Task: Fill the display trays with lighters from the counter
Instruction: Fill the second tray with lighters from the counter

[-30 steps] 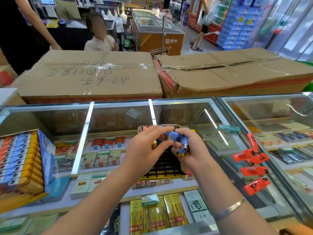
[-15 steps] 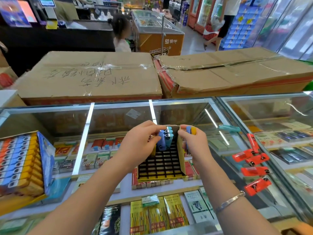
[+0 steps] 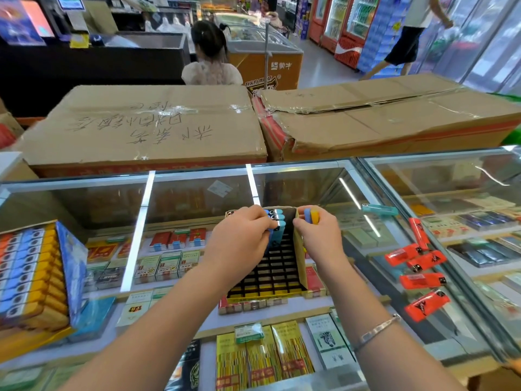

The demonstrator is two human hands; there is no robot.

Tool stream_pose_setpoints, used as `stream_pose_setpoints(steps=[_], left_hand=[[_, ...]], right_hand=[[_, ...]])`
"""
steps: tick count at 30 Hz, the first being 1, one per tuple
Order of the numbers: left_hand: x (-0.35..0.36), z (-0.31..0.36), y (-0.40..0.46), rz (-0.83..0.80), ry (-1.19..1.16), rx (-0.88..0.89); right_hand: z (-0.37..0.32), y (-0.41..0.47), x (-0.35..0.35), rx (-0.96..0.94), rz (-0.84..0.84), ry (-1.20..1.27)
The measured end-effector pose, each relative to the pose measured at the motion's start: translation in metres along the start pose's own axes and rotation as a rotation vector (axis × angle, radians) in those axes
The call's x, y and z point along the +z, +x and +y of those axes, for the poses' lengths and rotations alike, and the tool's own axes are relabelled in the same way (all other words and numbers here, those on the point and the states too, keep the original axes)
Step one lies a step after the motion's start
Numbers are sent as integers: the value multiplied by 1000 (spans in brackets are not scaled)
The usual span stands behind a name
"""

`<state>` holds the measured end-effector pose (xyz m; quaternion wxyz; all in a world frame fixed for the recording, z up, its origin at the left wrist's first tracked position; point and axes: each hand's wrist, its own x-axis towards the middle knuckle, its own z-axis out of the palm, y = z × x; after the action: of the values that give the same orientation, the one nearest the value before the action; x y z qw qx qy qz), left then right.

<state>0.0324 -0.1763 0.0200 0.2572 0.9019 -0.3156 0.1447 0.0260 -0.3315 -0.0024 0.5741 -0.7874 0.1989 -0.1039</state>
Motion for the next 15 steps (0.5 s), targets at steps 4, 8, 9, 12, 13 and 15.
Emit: stream_pose_setpoints(steps=[4, 8, 9, 12, 13, 15], left_hand=[[0, -4, -3, -7, 79, 43], [4, -10, -7, 35, 133, 68], [6, -11, -7, 45, 143, 76], [11, -13, -12, 61, 150, 94], [12, -15, -14, 53, 148, 97], [13, -19, -18, 19, 143, 105]], right_hand=[[-1, 0, -1, -2, -2, -7], [-1, -1, -1, 5, -8, 5], [-1, -1, -1, 8, -10, 9], [-1, -1, -2, 18, -23, 27], [0, -1, -2, 24, -18, 38], [2, -4, -4, 27, 34, 87]])
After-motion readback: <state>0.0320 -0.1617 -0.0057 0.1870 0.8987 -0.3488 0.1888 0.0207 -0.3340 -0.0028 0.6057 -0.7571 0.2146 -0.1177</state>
